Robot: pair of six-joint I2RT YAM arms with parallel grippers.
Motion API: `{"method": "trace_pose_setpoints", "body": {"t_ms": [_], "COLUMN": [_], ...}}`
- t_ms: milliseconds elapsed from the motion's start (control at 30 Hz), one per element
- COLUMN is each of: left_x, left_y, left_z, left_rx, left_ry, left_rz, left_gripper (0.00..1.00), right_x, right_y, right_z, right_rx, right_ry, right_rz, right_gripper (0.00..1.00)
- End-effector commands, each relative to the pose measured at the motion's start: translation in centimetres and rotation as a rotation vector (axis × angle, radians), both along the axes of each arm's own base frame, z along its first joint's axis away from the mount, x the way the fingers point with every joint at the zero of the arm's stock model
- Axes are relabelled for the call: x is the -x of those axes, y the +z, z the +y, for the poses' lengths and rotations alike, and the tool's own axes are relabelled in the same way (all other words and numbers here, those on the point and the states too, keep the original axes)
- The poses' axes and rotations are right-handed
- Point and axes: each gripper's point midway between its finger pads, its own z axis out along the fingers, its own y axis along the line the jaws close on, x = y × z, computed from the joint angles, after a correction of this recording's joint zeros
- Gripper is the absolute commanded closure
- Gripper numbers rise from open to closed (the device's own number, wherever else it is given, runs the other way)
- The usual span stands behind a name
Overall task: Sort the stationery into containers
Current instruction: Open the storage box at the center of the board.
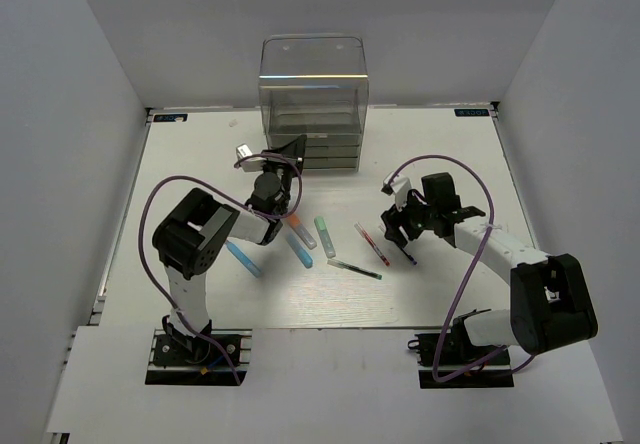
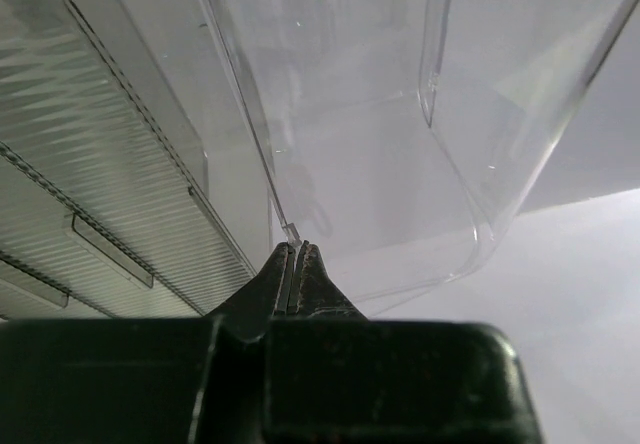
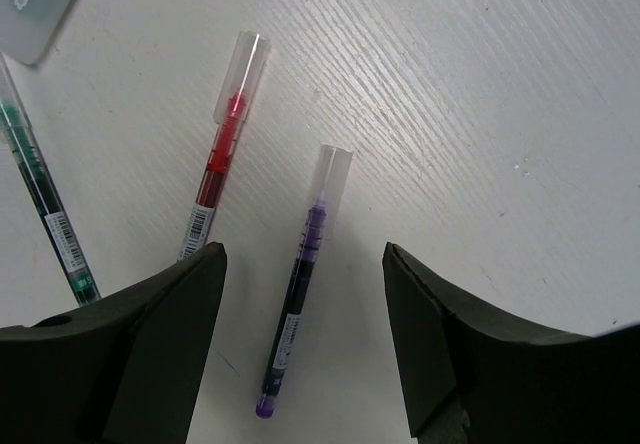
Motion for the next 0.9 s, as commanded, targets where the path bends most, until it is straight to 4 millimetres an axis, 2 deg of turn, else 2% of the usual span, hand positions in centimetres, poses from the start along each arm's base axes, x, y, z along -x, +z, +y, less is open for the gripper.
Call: {"method": "trace_pose_setpoints", "body": {"t_ms": [0, 367, 533, 733, 867], "left_x": [1.6, 2.3, 2.4, 2.5, 2.5], "left_y": [6.5, 10.2, 10.6, 10.9, 10.9], "left_z": [-0.2, 0.1, 0.2, 0.2, 0.2], "left_rx": [0.044, 0.066, 0.071, 0.071, 0.071], "left_ry": [-0.042, -0.043, -0.042, -0.042, -0.042], "left_rz": [-0.154, -0.226, -0.234, -0.234, -0.234], "left_gripper": [1.0, 1.0, 1.0, 1.0, 1.0], "right_x": [-0.6, -1.5, -1.8, -2.3, -3.0], "right_y": [1.4, -0.5, -1.3, -0.3, -0.8], "right_z": [1.2, 1.1, 0.7, 1.1, 0.5], "right_rx": [-0.025, 0.046, 0.084, 0.08, 0.13], "right_ry": [0.044, 0.003, -0.021, -0.015, -0.052], "right_rz": [-0.039, -0.019, -0.016, -0.057, -0.063], "right_gripper": [0.3, 0.3, 0.3, 0.3, 0.31]}}
